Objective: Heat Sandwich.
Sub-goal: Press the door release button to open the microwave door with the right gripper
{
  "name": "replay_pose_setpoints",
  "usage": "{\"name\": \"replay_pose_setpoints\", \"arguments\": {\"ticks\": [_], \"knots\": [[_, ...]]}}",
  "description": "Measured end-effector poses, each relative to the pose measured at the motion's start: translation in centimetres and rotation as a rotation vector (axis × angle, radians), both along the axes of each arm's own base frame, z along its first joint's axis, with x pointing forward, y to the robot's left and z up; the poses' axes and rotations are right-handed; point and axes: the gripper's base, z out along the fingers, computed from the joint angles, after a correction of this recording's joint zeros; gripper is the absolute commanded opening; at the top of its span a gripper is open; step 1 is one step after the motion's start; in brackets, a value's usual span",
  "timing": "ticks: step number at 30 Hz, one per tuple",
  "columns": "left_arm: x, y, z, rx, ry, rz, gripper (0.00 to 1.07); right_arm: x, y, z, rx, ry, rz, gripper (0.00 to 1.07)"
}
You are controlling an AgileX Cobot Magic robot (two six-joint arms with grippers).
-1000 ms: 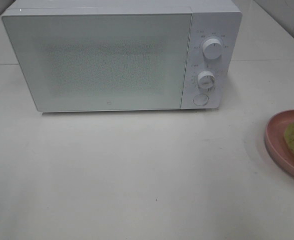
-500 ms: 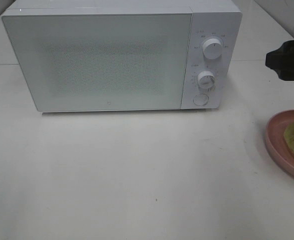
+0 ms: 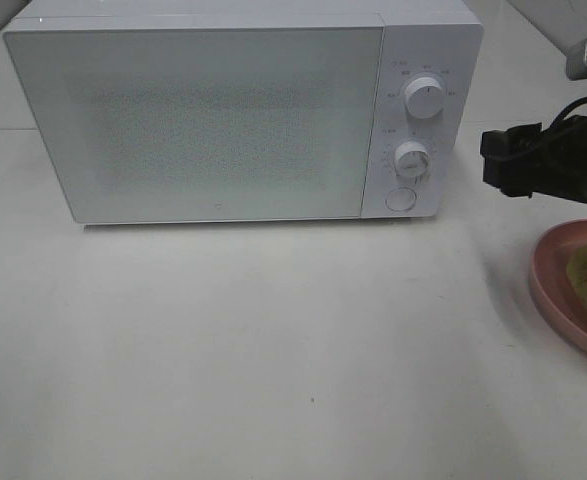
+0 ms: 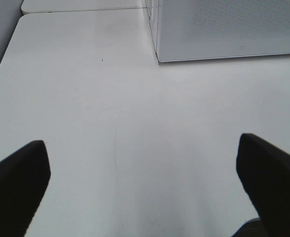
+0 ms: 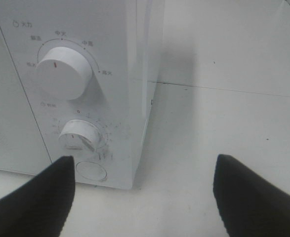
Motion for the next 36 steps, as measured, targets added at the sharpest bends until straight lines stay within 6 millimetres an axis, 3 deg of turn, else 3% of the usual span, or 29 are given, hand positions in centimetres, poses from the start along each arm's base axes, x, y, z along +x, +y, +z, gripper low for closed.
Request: {"name": "replay_pose_setpoints", "arguments": {"ticks": [6, 21, 36], "knots": [[0.0, 0.0, 0.0, 0.001, 0.000, 0.000, 0.98, -1.2, 1.4, -0.9, 0.020, -0.053, -0.019, 0.75], [0.0, 0.0, 0.0, 0.001, 0.000, 0.000, 0.98, -3.2, 4.6, -0.9, 0.042, -0.124, -0.023, 0.75], [0.0, 0.0, 0.0, 0.001, 0.000, 0.000, 0.98, -4.2, 7.6, -4.6, 0.002, -0.027, -0.024, 0.75]]}}
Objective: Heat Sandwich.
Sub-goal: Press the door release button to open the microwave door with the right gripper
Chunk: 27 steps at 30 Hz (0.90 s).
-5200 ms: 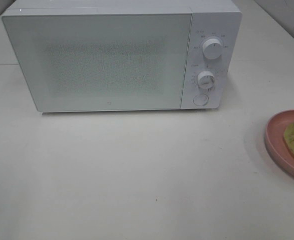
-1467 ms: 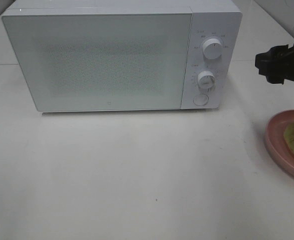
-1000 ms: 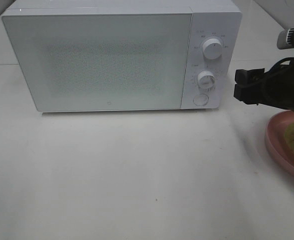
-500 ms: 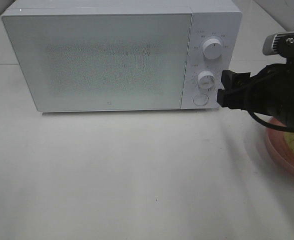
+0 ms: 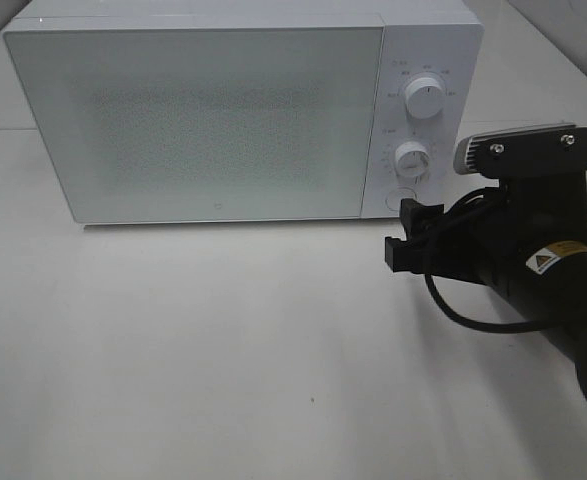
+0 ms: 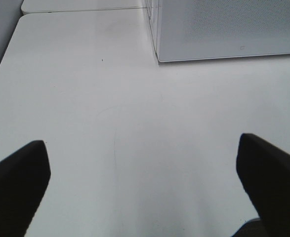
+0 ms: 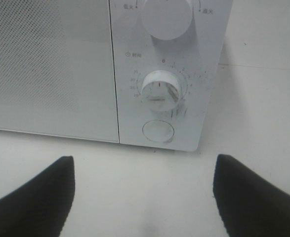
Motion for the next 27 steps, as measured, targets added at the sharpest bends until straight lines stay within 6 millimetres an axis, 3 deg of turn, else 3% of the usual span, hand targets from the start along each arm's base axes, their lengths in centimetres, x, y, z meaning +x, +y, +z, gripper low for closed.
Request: {"name": "replay_pose_setpoints", "arguments": {"ticks": [6, 17, 27], "knots": [[0.00, 0.00, 0.00, 0.000, 0.000, 0.000, 0.98, -0.76, 0.80, -1.23, -0.011, 0.037, -0.030, 0.75], [0.00, 0.00, 0.00, 0.000, 0.000, 0.000, 0.98, -0.96, 0.95, -1.32, 0.022, 0.045, -0.051, 0.74], [0.00, 0.00, 0.00, 0.000, 0.000, 0.000, 0.98, -0.96, 0.94, -1.32, 0.394, 0.083, -0.198, 0.74]]}}
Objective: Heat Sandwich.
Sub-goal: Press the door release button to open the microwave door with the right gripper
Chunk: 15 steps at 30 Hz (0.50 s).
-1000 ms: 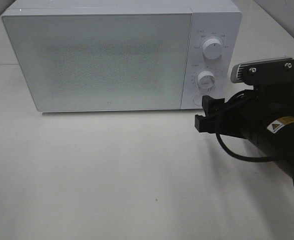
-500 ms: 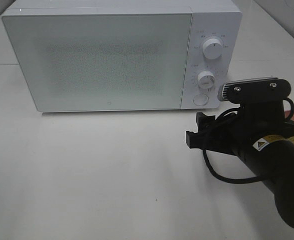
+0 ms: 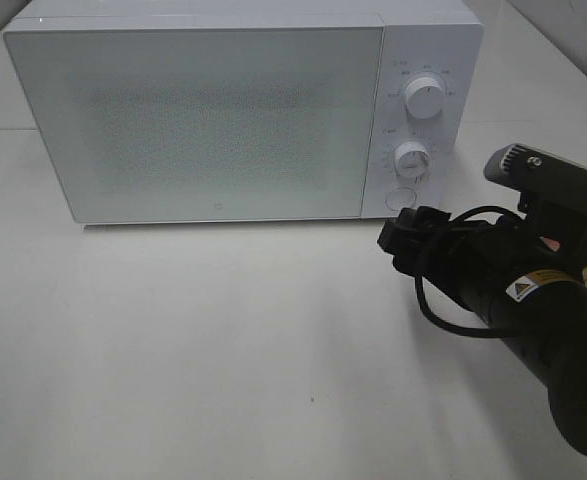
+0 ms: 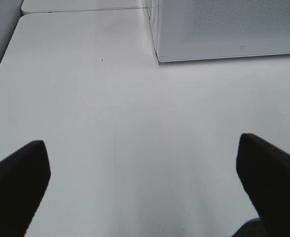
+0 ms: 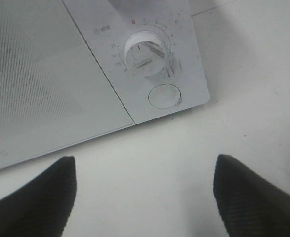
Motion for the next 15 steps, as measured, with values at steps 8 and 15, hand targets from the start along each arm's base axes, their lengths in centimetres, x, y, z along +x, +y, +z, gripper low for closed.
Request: {"name": "replay_pose_setpoints", "arguments": {"ticks": [8, 15], "knots": [[0.00, 0.00, 0.00, 0.000, 0.000, 0.000, 0.98, 0.00, 0.00, 0.00, 0.498, 0.042, -0.208, 0.74], [0.00, 0.00, 0.00, 0.000, 0.000, 0.000, 0.98, 0.00, 0.00, 0.00, 0.822, 0.069, -0.344, 0.68]]}}
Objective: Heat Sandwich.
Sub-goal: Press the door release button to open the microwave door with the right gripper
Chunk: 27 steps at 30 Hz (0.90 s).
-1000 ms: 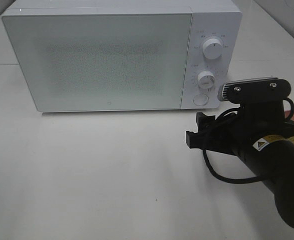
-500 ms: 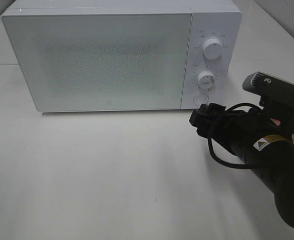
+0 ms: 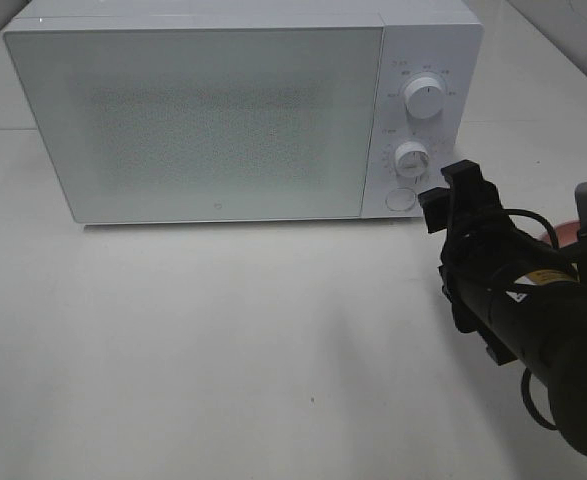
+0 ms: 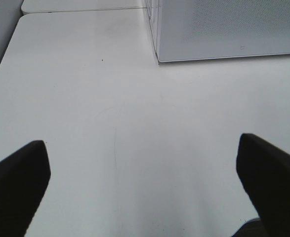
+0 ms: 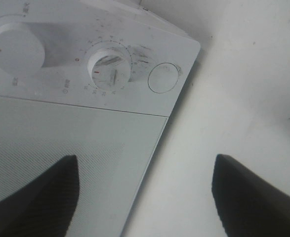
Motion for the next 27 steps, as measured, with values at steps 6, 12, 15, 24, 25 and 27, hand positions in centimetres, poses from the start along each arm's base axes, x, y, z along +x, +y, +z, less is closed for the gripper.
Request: {"name": "replay_pose_setpoints", "arguments": {"ticks": [6, 12, 15, 24, 25, 27], "knots": [[0.00, 0.00, 0.00, 0.000, 0.000, 0.000, 0.98, 0.00, 0.00, 0.00, 0.199, 0.017, -0.083, 0.47], [0.00, 0.00, 0.00, 0.000, 0.000, 0.000, 0.98, -0.09, 0.06, -0.20, 0.265, 0.047, -0.107, 0.06], [0.00, 0.00, 0.00, 0.000, 0.000, 0.000, 0.98, -0.21, 0.14, -0.43, 0.264, 0.077, -0.102, 0.00], [0.00, 0.00, 0.00, 0.000, 0.000, 0.000, 0.98, -0.26, 0.17, -0.53, 0.260, 0.088, -0.099, 0.00], [0.00, 0.00, 0.00, 0.000, 0.000, 0.000, 0.98, -0.26, 0.17, -0.53, 0.260, 0.088, -0.099, 0.00], [0.00, 0.00, 0.00, 0.000, 0.000, 0.000, 0.98, -0.26, 0.18, -0.52, 0.260, 0.088, -0.098, 0.00]]}}
